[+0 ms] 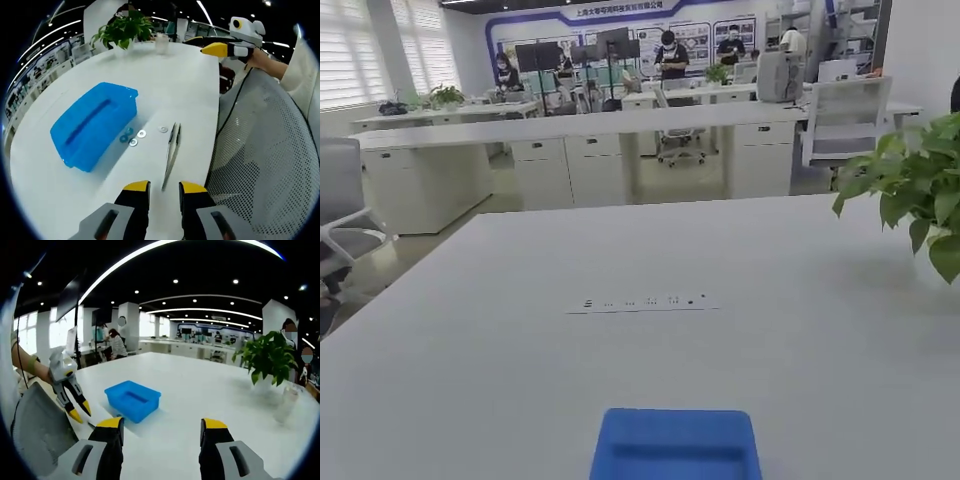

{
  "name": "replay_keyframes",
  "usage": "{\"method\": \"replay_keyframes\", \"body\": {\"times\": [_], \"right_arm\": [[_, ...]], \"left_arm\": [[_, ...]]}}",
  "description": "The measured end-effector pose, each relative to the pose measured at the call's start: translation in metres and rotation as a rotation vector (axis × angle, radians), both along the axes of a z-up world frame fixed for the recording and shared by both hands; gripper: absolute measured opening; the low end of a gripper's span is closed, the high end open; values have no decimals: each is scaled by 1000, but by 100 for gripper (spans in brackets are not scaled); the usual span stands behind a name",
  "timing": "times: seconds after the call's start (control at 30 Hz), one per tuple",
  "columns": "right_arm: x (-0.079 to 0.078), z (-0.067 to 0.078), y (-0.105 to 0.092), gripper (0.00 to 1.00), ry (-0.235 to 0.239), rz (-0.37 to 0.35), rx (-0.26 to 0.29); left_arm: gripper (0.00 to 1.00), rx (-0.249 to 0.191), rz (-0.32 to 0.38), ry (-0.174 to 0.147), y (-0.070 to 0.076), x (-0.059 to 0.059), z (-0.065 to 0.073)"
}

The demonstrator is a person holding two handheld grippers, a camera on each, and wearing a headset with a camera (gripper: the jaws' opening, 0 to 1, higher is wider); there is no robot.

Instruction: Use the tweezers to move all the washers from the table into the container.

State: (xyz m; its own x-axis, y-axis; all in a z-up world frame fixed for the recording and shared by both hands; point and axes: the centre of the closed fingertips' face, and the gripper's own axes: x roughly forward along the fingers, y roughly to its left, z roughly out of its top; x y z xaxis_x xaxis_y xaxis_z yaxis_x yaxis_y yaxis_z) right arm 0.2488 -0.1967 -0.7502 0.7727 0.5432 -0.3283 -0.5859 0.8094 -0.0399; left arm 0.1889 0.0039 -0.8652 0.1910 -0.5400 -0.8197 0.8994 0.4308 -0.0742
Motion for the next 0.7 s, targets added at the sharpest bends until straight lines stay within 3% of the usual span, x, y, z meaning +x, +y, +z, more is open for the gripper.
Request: {"method": "replay_keyframes", "body": {"times": [0.13, 0.2, 0.3, 0.33, 0.4, 0.7], "right_arm": [[-2, -3, 4, 55, 15, 36, -28], [-3, -3, 7, 50, 46, 60, -19], [-7, -1, 16, 43, 56, 107, -89], [-6, -1, 20, 42, 51, 117, -79], [-7, 0, 35, 38, 62, 162, -69], [-23, -21, 95, 28, 102, 391, -193]], "left_arm": [[15, 25, -28, -2, 0, 1, -4], [13, 32, -38, -2, 0, 1, -4], [9, 57, -70, -11, 1, 1, -5], [9, 66, -78, -12, 1, 1, -6], [8, 69, -83, -12, 1, 1, -6], [5, 117, -134, -23, 4, 0, -12]]}}
